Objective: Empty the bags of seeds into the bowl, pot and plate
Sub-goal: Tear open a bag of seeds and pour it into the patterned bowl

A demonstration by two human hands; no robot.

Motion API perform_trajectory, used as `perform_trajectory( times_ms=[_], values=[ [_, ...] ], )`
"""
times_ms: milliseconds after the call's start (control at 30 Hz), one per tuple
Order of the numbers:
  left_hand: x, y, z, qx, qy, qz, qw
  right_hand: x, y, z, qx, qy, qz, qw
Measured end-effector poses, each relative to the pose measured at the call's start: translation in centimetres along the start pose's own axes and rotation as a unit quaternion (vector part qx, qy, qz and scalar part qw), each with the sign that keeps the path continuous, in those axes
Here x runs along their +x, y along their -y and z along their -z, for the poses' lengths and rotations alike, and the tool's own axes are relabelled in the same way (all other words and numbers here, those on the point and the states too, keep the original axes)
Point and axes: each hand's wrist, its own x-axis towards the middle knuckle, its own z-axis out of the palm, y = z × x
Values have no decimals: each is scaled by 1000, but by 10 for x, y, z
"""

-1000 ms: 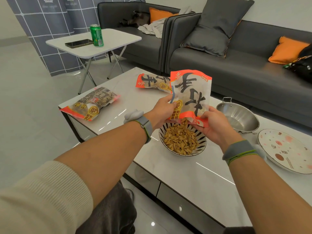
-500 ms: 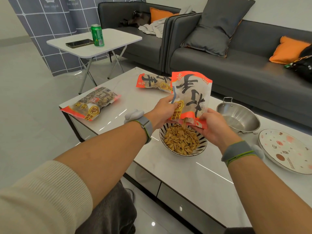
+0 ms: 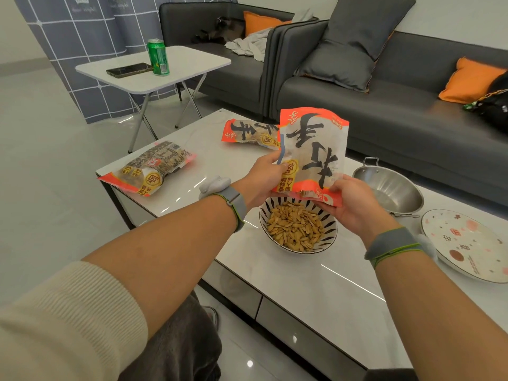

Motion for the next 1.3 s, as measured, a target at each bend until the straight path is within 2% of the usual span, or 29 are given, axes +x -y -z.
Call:
perform_trajectory(
  times_ms=[367,1300],
  values=[
    [2,0,-1,-15,11,1,1000,4,2,3,5,-21,9,1000],
    [-5,-2,-1,-1,12,11,1000,7,-2,5,34,18,-8,999]
  ],
)
